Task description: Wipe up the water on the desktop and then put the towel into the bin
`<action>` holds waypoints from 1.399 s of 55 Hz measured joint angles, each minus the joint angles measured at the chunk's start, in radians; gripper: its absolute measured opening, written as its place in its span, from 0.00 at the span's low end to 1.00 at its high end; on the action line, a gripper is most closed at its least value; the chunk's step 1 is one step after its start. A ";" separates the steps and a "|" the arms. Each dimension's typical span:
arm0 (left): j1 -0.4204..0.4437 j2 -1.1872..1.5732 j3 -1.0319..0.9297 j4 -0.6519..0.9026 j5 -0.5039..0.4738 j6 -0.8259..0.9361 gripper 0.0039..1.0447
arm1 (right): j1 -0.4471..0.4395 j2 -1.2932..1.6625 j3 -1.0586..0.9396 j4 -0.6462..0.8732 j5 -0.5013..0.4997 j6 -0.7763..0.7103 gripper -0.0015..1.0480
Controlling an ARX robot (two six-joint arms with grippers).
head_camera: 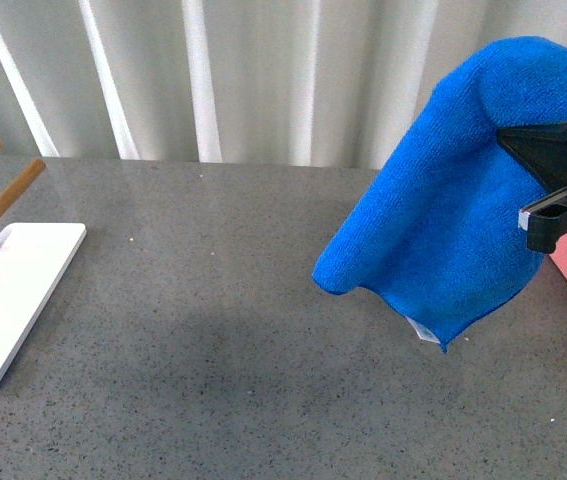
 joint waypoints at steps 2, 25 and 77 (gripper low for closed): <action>0.000 -0.022 0.000 -0.022 0.000 0.000 0.03 | 0.000 -0.001 0.000 -0.001 0.000 0.000 0.04; 0.000 -0.158 0.000 -0.156 0.000 0.000 0.03 | 0.016 -0.003 0.000 -0.012 0.011 -0.004 0.04; 0.000 -0.369 0.000 -0.373 0.000 0.000 0.94 | 0.073 0.180 0.285 -0.633 0.196 0.266 0.04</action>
